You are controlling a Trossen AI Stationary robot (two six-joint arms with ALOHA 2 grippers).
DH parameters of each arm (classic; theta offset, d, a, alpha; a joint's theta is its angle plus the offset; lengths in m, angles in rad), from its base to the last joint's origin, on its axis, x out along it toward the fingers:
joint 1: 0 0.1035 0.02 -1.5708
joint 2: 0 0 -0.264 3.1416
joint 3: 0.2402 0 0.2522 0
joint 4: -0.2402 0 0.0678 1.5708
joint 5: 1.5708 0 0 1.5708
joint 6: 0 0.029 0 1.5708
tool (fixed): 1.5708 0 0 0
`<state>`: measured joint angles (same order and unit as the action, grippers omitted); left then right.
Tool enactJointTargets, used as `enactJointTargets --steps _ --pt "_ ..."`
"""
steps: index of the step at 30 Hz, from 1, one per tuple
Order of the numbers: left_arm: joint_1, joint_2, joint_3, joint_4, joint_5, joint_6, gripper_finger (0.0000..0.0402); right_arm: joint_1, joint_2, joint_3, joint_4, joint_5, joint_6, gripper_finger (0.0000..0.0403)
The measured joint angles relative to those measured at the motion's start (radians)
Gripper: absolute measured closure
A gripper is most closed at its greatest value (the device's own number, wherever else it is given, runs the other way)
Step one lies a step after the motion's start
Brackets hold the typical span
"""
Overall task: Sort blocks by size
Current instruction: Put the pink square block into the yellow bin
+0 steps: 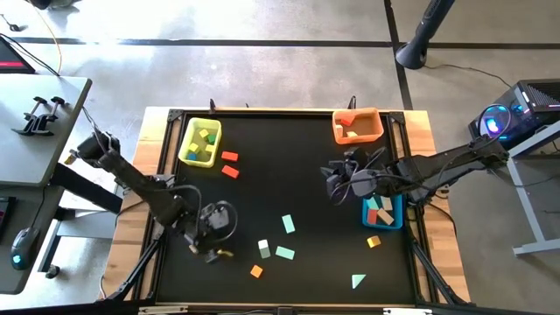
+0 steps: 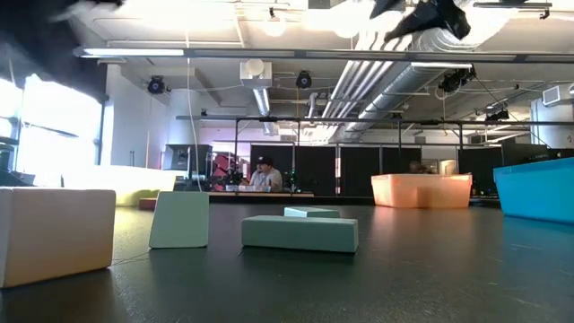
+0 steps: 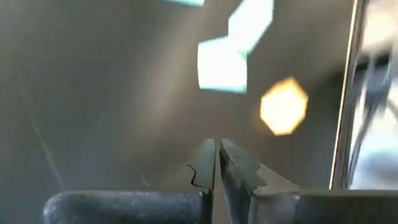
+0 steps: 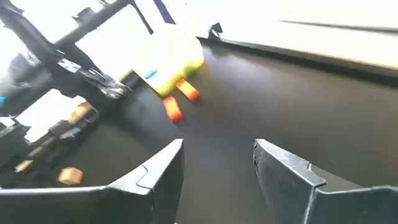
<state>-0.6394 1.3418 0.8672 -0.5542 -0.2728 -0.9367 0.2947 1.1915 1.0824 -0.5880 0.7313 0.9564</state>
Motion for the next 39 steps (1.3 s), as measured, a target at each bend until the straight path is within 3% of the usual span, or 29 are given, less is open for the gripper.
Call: enactJointTargets --steps 7,14,19,26,31,36,39 --pt "0.204 0.000 0.189 -0.096 -0.126 0.167 0.0399 -0.001 0.000 0.001 0.179 0.001 -0.165 0.0215" --pt "0.420 0.000 0.358 -0.463 -0.198 0.359 0.0401 0.019 0.000 0.001 0.182 -0.050 -0.150 0.0215" --pt "0.622 -0.006 0.332 -0.636 -0.201 0.486 0.0401 0.053 0.000 0.001 0.174 -0.053 -0.153 0.0215" --pt "0.871 -0.005 0.204 -0.656 -0.050 0.630 0.0401 0.074 0.000 0.001 0.151 -0.050 -0.146 0.0215" --pt "0.829 -0.056 0.168 -0.674 0.063 0.622 0.0401 0.075 0.000 0.001 0.151 -0.047 -0.146 0.0215" --pt "0.551 -0.184 0.115 -0.554 0.124 0.585 0.0401 0.064 0.000 0.001 0.130 0.009 -0.153 0.0215" --pt "0.361 -0.230 0.087 -0.554 0.123 0.409 0.0401 0.048 0.000 0.001 0.112 0.045 -0.153 0.0215"
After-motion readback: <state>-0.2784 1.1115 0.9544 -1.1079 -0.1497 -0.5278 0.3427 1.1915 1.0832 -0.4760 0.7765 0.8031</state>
